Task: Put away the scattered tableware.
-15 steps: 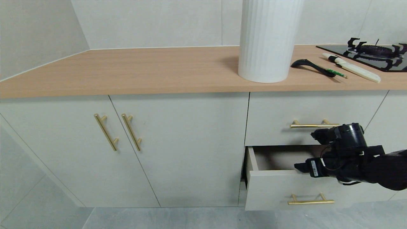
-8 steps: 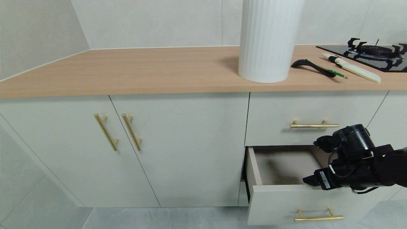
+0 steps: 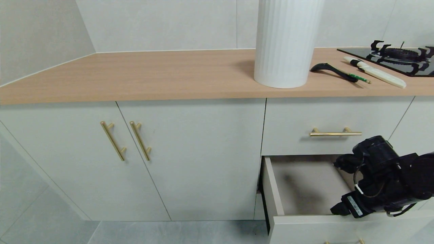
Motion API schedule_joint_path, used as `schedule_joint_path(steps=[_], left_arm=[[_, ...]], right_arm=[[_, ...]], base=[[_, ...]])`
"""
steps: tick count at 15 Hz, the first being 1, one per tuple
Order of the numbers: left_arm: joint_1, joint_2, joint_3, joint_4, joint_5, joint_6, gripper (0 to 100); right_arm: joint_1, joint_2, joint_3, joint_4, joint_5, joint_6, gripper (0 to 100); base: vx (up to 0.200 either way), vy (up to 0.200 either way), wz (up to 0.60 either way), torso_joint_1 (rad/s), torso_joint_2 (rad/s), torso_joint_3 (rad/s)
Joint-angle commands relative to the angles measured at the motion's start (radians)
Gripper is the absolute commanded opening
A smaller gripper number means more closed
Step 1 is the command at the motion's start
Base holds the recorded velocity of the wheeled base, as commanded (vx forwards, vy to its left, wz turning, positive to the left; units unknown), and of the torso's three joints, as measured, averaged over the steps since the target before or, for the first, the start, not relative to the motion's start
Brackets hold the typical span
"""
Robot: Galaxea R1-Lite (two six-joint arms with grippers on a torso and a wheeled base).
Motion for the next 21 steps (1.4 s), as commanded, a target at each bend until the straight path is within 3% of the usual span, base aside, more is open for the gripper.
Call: schedule_joint_path(steps=[1,13,21], left_arm=[[0.000,0.001,0.000,0.000,0.000,0.000,100],[0.000,0.001,0.000,0.000,-0.001,0.000,100],[0.000,0.001,0.000,0.000,-0.001,0.000,100]], right_arm=[[0.002,-0.017,0.001,0.026,-0.001,-0.007,100],[0.068,-0.044,-0.007,0.319,-0.003,-0.073,100],[0.108,-0.044,-0.002,0.419,-0.012,-0.091,100]], base=[[0.000,0.000,0.00,0.000,0.00,0.000],[0.000,0.000,0.00,0.000,0.00,0.000],[0.000,0.000,0.00,0.000,0.00,0.000]])
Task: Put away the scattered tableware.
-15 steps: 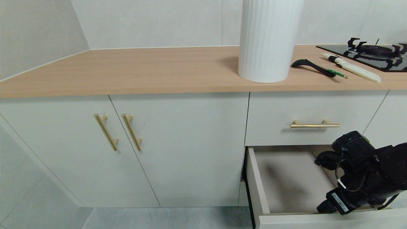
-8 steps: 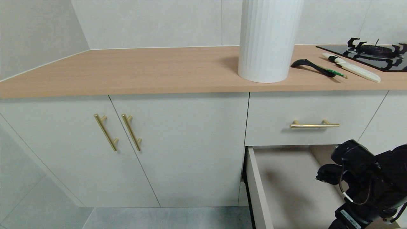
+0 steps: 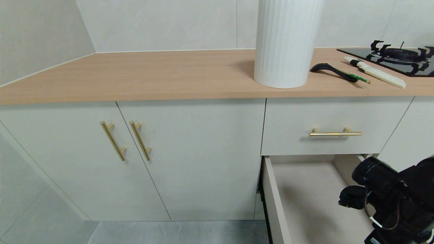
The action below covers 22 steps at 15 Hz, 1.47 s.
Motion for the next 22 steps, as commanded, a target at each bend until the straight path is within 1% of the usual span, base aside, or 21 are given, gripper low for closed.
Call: schedule_joint_path(steps=[1,5,7,8,9,11,16,22], left_arm=[[0.000,0.001,0.000,0.000,-0.001,0.000,100],[0.000,0.001,0.000,0.000,0.000,0.000,100],[0.000,0.001,0.000,0.000,0.000,0.000,100],[0.000,0.001,0.000,0.000,0.000,0.000,100],[0.000,0.001,0.000,0.000,0.000,0.000,100],[0.000,0.001,0.000,0.000,-0.001,0.000,100],[0.000,0.001,0.000,0.000,0.000,0.000,100],[0.000,0.001,0.000,0.000,0.000,0.000,100]], right_arm=[[0.005,0.002,0.000,-0.004,-0.002,-0.001,100],[0.005,-0.008,-0.011,-0.014,-0.002,0.005,100],[-0.003,-0.049,-0.068,-0.026,0.001,0.035,100],[-0.005,-0.075,-0.082,-0.072,0.003,0.094,100],[-0.006,-0.107,-0.082,-0.149,0.001,0.150,100],[-0.008,-0.169,-0.075,-0.276,-0.002,0.200,100],[-0.009,-0.333,-0.066,-0.383,-0.002,0.200,100],[-0.008,-0.379,-0.063,-0.388,-0.002,0.194,100]], base=[[0.000,0.000,0.00,0.000,0.00,0.000],[0.000,0.000,0.00,0.000,0.00,0.000],[0.000,0.000,0.00,0.000,0.00,0.000],[0.000,0.000,0.00,0.000,0.00,0.000],[0.000,0.000,0.00,0.000,0.00,0.000],[0.000,0.000,0.00,0.000,0.00,0.000],[0.000,0.000,0.00,0.000,0.00,0.000],[0.000,0.000,0.00,0.013,-0.05,-0.035]])
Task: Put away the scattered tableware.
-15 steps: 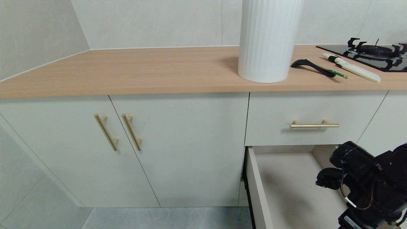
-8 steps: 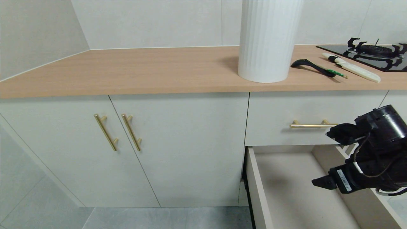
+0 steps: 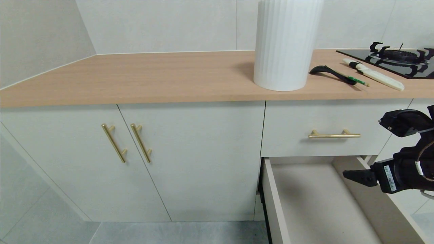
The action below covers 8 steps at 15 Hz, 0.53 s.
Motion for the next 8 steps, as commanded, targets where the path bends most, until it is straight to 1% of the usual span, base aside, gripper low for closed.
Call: schedule_joint_path(steps=[1,2,3,5,6,8], left_arm=[[0.000,0.000,0.000,0.000,0.000,0.000,100],[0.000,0.000,0.000,0.000,0.000,0.000,100],[0.000,0.000,0.000,0.000,0.000,0.000,100],[0.000,0.000,0.000,0.000,0.000,0.000,100],[0.000,0.000,0.000,0.000,0.000,0.000,100],[0.000,0.000,0.000,0.000,0.000,0.000,100]], right_arm=[[0.001,-0.023,0.001,-0.001,-0.001,-0.001,100],[0.001,-0.029,-0.002,-0.001,-0.001,-0.001,100],[0.001,-0.029,-0.012,-0.002,-0.001,-0.002,100],[-0.001,-0.018,-0.058,-0.012,0.000,-0.001,100],[-0.022,-0.009,-0.088,-0.016,0.009,-0.002,100],[-0.030,0.011,-0.136,-0.016,0.011,-0.004,100]], base=[[0.000,0.000,0.00,0.085,-0.32,-0.237],[0.000,0.000,0.00,0.017,-0.14,-0.271],[0.000,0.000,0.00,0.124,-0.32,-0.305],[0.000,0.000,0.00,0.176,-0.55,-0.298],[0.000,0.000,0.00,0.149,-0.52,-0.290],[0.000,0.000,0.00,0.171,-0.48,-0.293]])
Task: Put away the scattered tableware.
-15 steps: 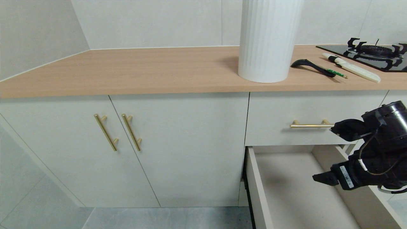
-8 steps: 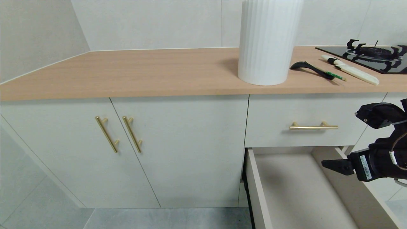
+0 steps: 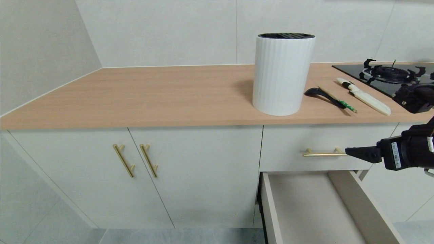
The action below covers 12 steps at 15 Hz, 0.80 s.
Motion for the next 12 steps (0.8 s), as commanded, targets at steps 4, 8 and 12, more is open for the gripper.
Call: schedule_joint_path(steps=[4,8,12], left_arm=[[0.000,0.000,0.000,0.000,0.000,0.000,100],[0.000,0.000,0.000,0.000,0.000,0.000,100],[0.000,0.000,0.000,0.000,-0.001,0.000,100]], right_arm=[[-0.043,0.163,-0.148,-0.069,0.002,-0.003,100],[-0.131,0.287,-0.211,-0.263,-0.012,0.006,100],[-0.188,0.400,-0.213,-0.344,-0.015,0.004,100]], base=[[0.000,0.000,0.00,0.184,-0.47,-0.281],[0.000,0.000,0.00,0.048,-0.12,-0.074],[0.000,0.000,0.00,0.000,0.00,0.000]])
